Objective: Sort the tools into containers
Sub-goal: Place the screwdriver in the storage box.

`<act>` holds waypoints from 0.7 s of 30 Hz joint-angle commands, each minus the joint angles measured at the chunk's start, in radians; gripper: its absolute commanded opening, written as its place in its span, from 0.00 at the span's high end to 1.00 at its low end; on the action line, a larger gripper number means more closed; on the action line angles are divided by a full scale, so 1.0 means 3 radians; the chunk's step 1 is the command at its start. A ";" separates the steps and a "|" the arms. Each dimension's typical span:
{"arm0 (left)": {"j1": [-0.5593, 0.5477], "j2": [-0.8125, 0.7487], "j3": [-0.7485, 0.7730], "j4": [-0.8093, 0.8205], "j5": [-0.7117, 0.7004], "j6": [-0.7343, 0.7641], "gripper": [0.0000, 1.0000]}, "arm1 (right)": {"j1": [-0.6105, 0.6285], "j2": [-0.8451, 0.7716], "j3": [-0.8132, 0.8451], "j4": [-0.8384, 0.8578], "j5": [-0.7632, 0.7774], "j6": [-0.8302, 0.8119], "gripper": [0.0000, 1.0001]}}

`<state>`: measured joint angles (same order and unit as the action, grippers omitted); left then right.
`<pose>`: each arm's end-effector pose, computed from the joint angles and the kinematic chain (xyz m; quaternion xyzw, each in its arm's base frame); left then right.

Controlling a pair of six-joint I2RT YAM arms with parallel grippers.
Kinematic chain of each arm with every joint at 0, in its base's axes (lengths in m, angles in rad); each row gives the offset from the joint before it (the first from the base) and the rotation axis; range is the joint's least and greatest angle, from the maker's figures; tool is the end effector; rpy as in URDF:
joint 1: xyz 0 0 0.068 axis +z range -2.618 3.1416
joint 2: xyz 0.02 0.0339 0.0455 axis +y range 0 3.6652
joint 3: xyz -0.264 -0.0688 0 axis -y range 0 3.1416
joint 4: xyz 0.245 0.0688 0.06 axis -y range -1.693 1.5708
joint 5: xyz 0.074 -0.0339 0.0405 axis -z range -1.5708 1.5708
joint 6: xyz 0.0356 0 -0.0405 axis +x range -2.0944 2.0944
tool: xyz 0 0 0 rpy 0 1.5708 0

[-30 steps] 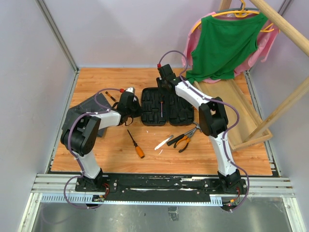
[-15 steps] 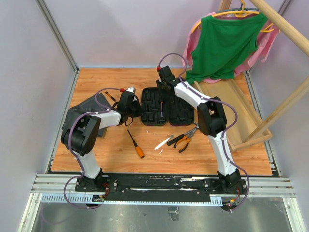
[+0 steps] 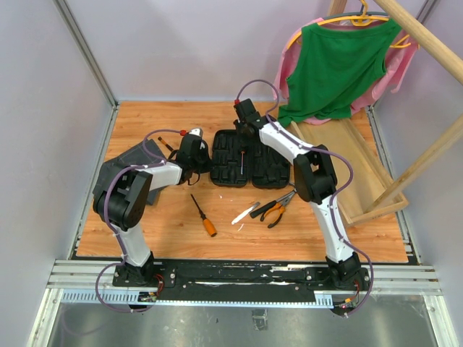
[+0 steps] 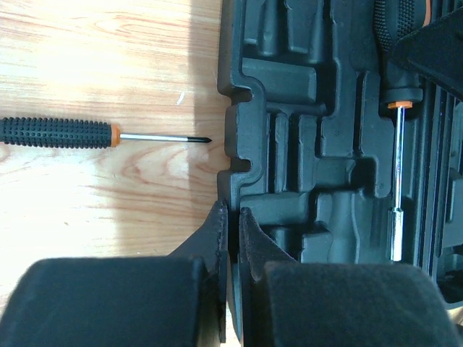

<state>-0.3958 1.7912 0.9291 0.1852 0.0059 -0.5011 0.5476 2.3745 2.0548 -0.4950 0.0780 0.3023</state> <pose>0.3396 -0.1421 0.1555 -0.0462 0.9006 -0.1898 0.3883 0.4596 0.2770 0.1970 -0.0993 0.9235 0.1190 0.3510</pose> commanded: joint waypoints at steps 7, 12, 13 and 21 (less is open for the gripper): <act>-0.0004 0.0006 0.0022 -0.0009 0.0027 0.0049 1.00 | 0.0020 0.0195 0.0228 -0.0007 0.0428 0.0036 0.77; -0.0001 0.0007 0.0017 -0.0005 0.0040 0.0049 1.00 | 0.0001 0.0204 0.0211 0.0062 0.0486 0.0041 0.77; -0.0001 0.0007 0.0020 -0.0004 0.0048 0.0049 1.00 | -0.0004 0.0202 0.0207 0.0073 0.0492 0.0045 0.77; 0.0000 -0.0071 -0.0014 -0.0032 0.0090 0.0042 1.00 | -0.0021 0.0103 0.0004 0.0209 0.0295 -0.0045 0.75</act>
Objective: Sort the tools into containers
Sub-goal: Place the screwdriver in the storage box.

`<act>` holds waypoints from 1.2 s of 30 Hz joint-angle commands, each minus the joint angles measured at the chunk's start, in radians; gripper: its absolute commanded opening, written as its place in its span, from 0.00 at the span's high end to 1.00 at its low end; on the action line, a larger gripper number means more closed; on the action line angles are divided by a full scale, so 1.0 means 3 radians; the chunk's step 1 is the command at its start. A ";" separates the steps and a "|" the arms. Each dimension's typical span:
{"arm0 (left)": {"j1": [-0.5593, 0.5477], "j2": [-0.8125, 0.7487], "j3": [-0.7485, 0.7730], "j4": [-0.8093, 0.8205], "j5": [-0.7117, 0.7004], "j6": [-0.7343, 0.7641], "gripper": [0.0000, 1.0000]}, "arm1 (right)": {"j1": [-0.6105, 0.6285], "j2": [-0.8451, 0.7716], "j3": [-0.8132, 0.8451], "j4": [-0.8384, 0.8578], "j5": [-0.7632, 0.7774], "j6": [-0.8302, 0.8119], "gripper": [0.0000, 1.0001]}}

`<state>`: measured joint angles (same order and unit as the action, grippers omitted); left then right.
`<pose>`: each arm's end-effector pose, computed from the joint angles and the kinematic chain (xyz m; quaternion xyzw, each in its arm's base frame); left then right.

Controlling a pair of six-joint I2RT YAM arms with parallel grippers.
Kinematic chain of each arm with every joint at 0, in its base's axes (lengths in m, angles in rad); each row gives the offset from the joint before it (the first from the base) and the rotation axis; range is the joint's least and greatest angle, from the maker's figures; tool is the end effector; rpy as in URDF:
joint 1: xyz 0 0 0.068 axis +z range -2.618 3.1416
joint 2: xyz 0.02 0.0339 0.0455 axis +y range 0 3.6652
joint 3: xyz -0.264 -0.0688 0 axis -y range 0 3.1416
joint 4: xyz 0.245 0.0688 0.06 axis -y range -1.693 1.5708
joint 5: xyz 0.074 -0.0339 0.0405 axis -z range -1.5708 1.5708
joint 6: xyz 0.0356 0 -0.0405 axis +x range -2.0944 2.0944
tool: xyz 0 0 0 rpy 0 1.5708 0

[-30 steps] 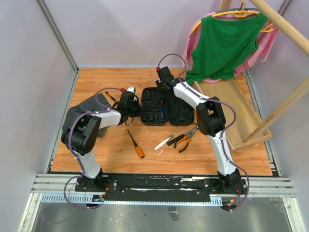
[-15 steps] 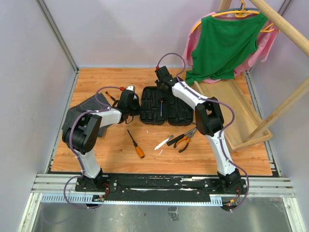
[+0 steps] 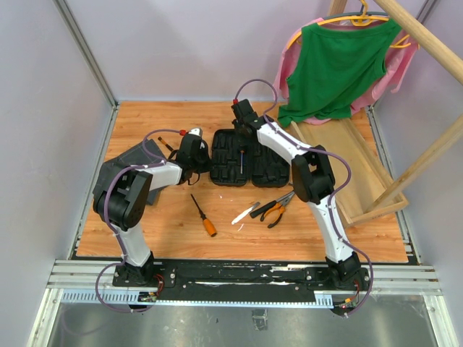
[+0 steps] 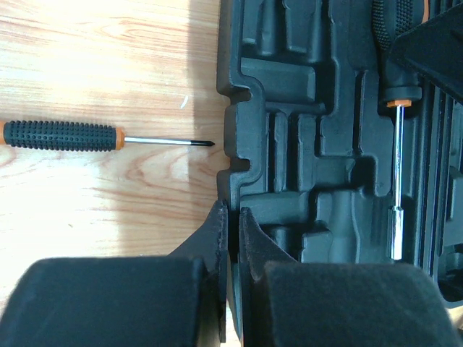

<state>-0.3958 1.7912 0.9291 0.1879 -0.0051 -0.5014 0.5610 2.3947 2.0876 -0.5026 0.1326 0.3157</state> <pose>0.3399 -0.1418 0.1557 -0.0487 0.8999 -0.1859 0.3915 0.4604 0.2837 0.1968 -0.0889 0.9225 0.1016 0.3617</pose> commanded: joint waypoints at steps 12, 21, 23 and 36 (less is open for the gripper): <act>-0.0198 -0.0609 -0.0565 -0.0079 0.0096 -0.0267 1.00 | -0.0057 -0.0315 -0.0691 0.0443 -0.0653 -0.0404 0.72; -0.0610 -0.1102 -0.1041 -0.0114 -0.0199 -0.0577 0.88 | -0.0041 -0.0604 -0.1070 0.0551 -0.0832 -0.0510 0.71; -0.0610 -0.1178 -0.1064 -0.0153 -0.0304 -0.0578 0.82 | -0.0041 -0.0654 -0.1143 0.0582 -0.0907 -0.0508 0.70; -0.0567 -0.1598 -0.0909 -0.0446 -0.0692 -0.0424 0.40 | -0.0037 -0.1070 -0.1387 0.0721 -0.1229 -0.0395 0.59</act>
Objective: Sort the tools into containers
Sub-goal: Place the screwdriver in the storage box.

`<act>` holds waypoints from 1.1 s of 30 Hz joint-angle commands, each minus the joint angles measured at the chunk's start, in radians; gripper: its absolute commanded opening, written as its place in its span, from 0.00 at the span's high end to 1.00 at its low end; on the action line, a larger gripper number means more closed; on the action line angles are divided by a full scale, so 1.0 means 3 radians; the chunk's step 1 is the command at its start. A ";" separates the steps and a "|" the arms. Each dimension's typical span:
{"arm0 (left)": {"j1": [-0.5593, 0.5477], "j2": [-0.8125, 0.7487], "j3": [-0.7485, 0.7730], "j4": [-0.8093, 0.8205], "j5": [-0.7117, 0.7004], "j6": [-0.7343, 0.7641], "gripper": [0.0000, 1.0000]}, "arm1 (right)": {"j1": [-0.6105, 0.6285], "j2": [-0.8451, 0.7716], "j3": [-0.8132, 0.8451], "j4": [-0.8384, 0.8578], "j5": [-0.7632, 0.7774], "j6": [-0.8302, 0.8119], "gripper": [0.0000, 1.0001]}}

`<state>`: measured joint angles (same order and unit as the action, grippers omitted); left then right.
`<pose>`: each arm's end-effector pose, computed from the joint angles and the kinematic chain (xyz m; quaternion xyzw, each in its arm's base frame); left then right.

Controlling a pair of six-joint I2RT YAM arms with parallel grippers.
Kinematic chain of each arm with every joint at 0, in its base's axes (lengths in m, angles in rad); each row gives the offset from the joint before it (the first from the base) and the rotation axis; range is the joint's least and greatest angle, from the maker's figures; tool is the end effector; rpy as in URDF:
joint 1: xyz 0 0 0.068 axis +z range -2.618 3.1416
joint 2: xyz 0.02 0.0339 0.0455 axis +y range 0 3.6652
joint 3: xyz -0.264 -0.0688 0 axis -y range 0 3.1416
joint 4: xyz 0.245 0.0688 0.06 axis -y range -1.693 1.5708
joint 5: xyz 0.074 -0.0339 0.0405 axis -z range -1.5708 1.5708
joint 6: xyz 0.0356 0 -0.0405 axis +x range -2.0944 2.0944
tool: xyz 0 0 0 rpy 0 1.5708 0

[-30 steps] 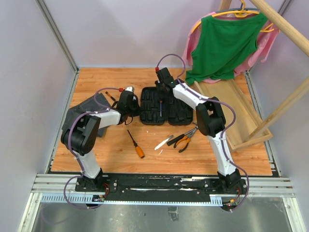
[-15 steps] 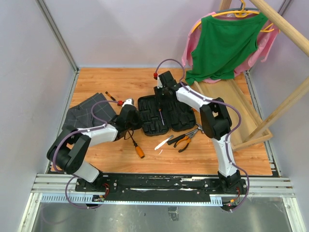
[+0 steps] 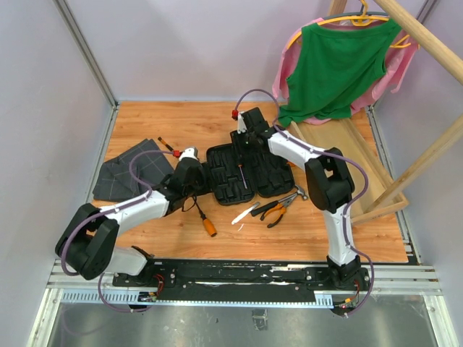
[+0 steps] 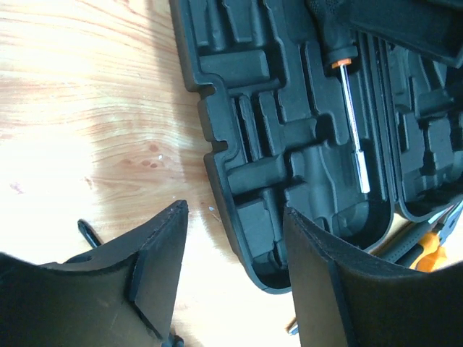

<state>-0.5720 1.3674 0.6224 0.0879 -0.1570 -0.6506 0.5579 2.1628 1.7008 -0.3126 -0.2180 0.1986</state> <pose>0.2333 -0.1436 0.1834 -0.0697 0.8926 -0.1948 0.4005 0.4126 0.2665 0.2010 -0.2052 0.8940 0.2355 0.3211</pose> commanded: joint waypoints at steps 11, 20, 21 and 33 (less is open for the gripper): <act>0.0132 -0.0746 0.0117 -0.0062 -0.0602 0.0204 0.02 | -0.0030 -0.1026 -0.0827 0.0303 0.0106 -0.0023 0.54; 0.0214 -0.0494 0.0457 -0.0187 -0.0418 0.0337 0.01 | -0.0029 -0.1605 -0.1615 0.0511 0.0228 0.0136 0.51; 0.0214 -0.0425 0.0522 -0.0193 -0.0365 0.0357 0.01 | -0.0029 -0.1652 -0.1686 0.0519 0.0228 0.0165 0.51; 0.0210 0.0875 0.1665 -0.0473 0.0193 0.0164 0.17 | -0.0030 -0.1989 -0.2242 0.0653 0.0129 0.0489 0.54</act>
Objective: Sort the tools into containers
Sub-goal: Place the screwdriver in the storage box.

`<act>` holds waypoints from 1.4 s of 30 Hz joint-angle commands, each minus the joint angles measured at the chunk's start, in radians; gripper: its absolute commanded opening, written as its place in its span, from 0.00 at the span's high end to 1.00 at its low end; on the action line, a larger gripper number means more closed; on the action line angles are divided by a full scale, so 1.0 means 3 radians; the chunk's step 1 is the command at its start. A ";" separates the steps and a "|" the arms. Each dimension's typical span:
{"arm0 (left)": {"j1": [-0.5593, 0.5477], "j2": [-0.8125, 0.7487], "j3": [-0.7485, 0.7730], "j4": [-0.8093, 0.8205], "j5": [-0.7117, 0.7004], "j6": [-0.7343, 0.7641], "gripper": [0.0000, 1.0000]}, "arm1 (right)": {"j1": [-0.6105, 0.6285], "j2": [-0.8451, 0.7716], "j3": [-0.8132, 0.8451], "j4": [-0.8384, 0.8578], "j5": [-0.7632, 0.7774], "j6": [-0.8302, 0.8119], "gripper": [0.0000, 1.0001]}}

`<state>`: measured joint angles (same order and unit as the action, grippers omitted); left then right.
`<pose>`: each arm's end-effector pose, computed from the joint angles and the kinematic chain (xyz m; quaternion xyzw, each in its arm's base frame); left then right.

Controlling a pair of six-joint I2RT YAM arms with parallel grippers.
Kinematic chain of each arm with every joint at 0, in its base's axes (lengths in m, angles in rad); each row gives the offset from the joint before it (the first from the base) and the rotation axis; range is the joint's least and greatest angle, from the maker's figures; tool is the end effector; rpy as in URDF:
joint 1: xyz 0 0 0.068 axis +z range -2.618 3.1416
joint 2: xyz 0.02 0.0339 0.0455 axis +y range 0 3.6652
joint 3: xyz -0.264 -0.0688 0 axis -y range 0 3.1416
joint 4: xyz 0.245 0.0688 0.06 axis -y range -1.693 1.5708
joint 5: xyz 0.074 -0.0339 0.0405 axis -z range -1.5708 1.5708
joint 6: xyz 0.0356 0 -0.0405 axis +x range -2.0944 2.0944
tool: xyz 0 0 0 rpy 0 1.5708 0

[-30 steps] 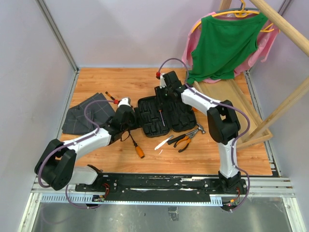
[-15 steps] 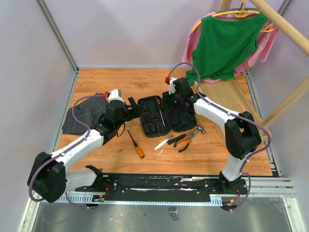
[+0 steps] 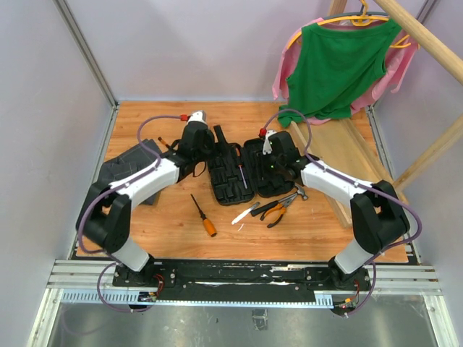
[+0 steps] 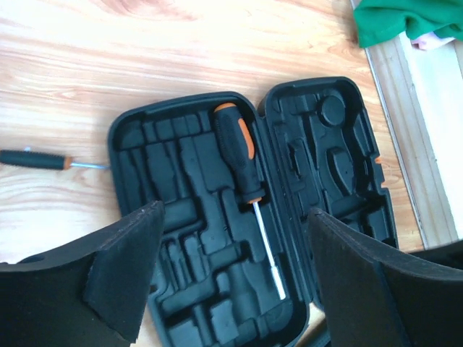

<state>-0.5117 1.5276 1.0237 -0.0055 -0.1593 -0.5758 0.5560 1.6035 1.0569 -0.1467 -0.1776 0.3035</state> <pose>0.3057 -0.1652 0.2583 -0.0678 0.8580 -0.2023 0.4673 0.2965 0.1916 0.2316 -0.1509 0.8898 0.2493 0.3512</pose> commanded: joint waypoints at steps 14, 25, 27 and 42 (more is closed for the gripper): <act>-0.0007 0.1301 0.1159 -0.0408 0.0512 -0.0207 0.42 | -0.0023 -0.0177 -0.0310 0.0191 -0.0023 0.0268 0.56; -0.0006 0.1738 0.1671 -0.0717 0.0336 -0.0184 0.55 | -0.0023 -0.0093 -0.0286 0.0208 -0.0048 0.0278 0.57; -0.0007 0.1790 0.1723 -0.0771 0.0314 -0.0190 0.58 | -0.0023 -0.0090 -0.0289 0.0205 -0.0048 0.0275 0.57; -0.0007 0.1966 0.1844 -0.0808 0.0296 -0.0223 0.60 | -0.0024 -0.0013 -0.0276 0.0233 -0.0082 0.0309 0.57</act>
<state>-0.5125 2.0975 1.5433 -0.2424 -0.0746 -0.6361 0.5560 1.5845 0.9707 -0.0971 -0.1947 0.3855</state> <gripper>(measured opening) 0.403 0.427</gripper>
